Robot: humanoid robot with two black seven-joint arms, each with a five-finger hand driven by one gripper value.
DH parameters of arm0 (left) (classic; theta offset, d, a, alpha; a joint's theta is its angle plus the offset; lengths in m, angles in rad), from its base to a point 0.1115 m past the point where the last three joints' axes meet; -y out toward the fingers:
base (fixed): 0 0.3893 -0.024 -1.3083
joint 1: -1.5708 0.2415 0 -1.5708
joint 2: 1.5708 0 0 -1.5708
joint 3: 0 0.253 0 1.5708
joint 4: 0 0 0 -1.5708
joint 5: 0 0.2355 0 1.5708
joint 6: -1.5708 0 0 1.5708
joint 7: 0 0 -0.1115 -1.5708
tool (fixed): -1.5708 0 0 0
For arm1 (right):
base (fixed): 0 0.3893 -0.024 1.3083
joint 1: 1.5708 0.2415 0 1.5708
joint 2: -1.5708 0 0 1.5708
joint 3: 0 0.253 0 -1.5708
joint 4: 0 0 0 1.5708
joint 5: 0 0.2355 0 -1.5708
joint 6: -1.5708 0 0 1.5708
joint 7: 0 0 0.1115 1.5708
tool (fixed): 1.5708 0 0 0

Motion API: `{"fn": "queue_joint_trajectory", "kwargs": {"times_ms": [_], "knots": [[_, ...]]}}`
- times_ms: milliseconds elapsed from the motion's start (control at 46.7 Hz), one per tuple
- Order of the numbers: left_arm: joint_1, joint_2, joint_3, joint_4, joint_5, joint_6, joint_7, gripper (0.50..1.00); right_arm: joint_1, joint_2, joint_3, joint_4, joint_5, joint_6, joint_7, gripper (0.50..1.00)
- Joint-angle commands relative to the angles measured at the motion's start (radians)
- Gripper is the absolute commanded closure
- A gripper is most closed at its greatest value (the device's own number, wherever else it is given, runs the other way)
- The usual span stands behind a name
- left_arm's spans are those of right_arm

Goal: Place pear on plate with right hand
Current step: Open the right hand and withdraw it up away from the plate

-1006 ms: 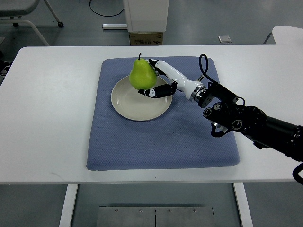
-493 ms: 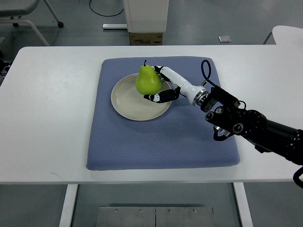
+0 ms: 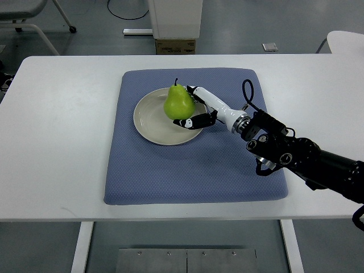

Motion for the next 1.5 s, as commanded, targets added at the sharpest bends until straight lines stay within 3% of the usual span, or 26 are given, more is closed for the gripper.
{"fn": "queue_joint_trajectory", "kwargs": {"times_ms": [0, 578, 792, 964, 1263, 1478], "knots": [[0.0, 0.0, -0.001, 0.0, 0.0, 0.0, 0.0, 0.5, 0.001, 0.0, 0.001, 0.0, 0.01, -0.001, 0.001, 0.509], [0.0, 0.0, -0.001, 0.0, 0.0, 0.0, 0.0, 0.5, 0.018, 0.0, 0.029, -0.002, 0.02, -0.001, -0.001, 0.505], [0.0, 0.0, 0.001, 0.0, 0.0, 0.001, 0.0, 0.5, 0.018, 0.0, 0.059, 0.058, 0.023, 0.018, 0.001, 0.505], [0.0, 0.0, -0.001, 0.0, 0.0, 0.0, 0.0, 0.5, 0.014, -0.089, 0.067, 0.12, 0.045, 0.045, 0.005, 0.505], [0.0, 0.0, -0.001, 0.0, 0.0, 0.0, -0.001, 0.5, -0.034, -0.198, 0.254, 0.126, 0.046, 0.098, -0.002, 0.505], [0.0, 0.0, 0.001, 0.0, 0.0, 0.0, 0.0, 0.5, -0.109, -0.21, 0.484, 0.123, 0.049, 0.101, -0.099, 0.502]]}}
